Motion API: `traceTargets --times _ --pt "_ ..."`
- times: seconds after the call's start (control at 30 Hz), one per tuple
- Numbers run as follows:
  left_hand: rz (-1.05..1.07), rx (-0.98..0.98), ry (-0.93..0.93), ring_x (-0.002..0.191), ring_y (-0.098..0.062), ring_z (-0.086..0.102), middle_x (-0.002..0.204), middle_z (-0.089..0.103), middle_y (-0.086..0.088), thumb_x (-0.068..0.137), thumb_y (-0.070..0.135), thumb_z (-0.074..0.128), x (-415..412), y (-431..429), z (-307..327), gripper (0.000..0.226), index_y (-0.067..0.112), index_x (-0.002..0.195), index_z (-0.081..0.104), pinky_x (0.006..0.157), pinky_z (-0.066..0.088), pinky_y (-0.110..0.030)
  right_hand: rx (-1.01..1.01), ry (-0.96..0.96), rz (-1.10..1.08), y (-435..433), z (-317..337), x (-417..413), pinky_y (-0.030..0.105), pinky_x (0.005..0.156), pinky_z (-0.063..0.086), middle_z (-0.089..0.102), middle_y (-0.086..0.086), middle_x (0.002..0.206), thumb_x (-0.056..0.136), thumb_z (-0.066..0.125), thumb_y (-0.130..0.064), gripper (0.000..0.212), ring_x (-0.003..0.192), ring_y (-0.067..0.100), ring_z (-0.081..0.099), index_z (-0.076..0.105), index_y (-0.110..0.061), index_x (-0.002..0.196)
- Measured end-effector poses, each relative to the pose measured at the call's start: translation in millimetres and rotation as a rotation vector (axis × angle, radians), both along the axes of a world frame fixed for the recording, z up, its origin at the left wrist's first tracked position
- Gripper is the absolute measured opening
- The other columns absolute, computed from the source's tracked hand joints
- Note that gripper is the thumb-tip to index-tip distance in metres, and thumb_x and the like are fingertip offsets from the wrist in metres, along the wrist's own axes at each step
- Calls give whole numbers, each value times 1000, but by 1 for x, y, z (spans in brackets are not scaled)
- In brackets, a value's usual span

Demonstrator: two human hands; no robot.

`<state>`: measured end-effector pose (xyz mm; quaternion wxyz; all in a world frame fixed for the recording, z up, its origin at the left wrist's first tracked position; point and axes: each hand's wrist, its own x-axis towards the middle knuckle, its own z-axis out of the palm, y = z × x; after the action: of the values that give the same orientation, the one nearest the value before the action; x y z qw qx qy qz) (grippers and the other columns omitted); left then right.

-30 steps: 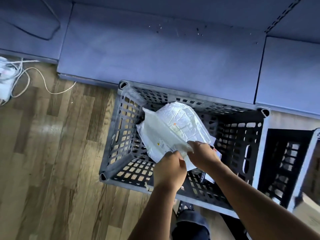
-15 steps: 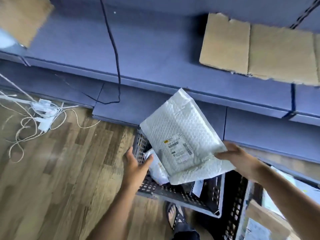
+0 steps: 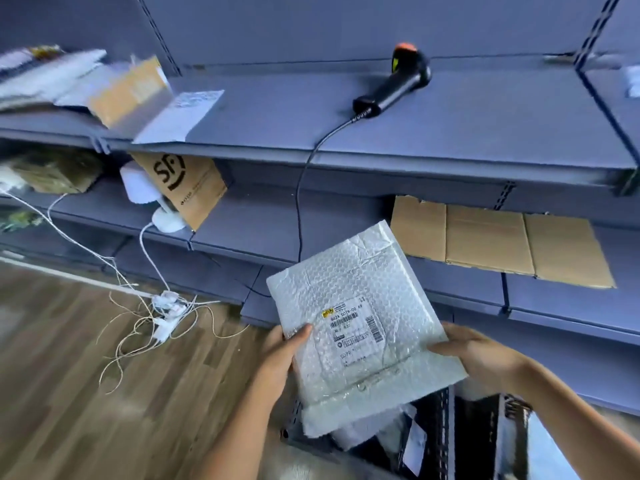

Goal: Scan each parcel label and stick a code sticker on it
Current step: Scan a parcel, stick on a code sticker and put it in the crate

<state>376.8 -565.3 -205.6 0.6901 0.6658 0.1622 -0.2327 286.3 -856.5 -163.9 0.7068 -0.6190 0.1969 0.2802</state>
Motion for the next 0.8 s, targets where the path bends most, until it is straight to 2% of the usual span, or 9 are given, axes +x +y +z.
traceTargets --times 0.07,0.17,0.3,0.37,0.47,0.53,0.57,0.63,0.8 --pt "6 -8 -54 101 -31 65 105 71 -14 70 16 74 -7 9 27 41 1 107 65 90 49 -42 -10 -69 18 1 20 -10 45 100 45 70 7 112 68 79 -38 61 105 24 66 59 -11 119" --pt "24 0 -132 100 -29 64 108 69 -16 79 7 69 -17 24 70 34 -1 111 62 87 50 -40 4 -178 45 8 46 -18 38 96 49 67 8 117 48 87 -56 91 108 25 64 56 -10 121" --pt "-6 2 -273 105 -28 63 113 68 -13 71 16 71 -31 37 132 49 2 116 60 95 48 -44 45 -298 61 31 83 -25 30 82 54 68 4 117 58 82 -44 74 108 23 65 57 -15 122" --pt "-35 -15 -331 103 -24 65 112 69 -9 67 20 72 -38 37 156 52 5 116 61 92 50 -41 94 -353 51 46 97 -24 29 76 55 70 9 112 66 80 -33 60 101 26 67 61 -8 117" --pt "-4 -37 -392 94 -20 68 103 72 -3 75 27 68 -38 39 181 41 10 112 62 80 52 -35 92 -422 10 65 123 -27 21 56 52 73 5 77 86 66 -9 7 68 16 70 69 -4 85" --pt "95 -38 -360 85 -18 66 95 71 -2 89 34 57 -28 46 189 26 14 104 63 71 50 -32 100 -480 -40 66 129 -21 15 46 46 66 -2 56 90 55 0 35 48 7 62 68 -12 60" --pt "148 -31 -327 82 -19 64 94 69 -2 94 37 50 -23 54 190 26 16 101 62 69 49 -31 114 -488 -55 64 133 -18 17 48 49 68 1 61 89 55 1 31 52 9 65 71 -8 64" --pt "198 5 -298 78 -20 62 96 67 -5 98 34 46 -10 71 188 25 16 96 63 68 48 -30 107 -528 -120 65 145 -5 26 59 55 73 13 88 84 62 -6 15 73 20 71 69 1 96" --pt "111 165 -345 64 -16 58 87 66 -8 96 10 50 26 108 171 18 13 86 64 58 43 -23 48 -588 -196 76 162 43 33 73 57 70 16 108 68 83 -27 51 93 28 69 65 -4 110"
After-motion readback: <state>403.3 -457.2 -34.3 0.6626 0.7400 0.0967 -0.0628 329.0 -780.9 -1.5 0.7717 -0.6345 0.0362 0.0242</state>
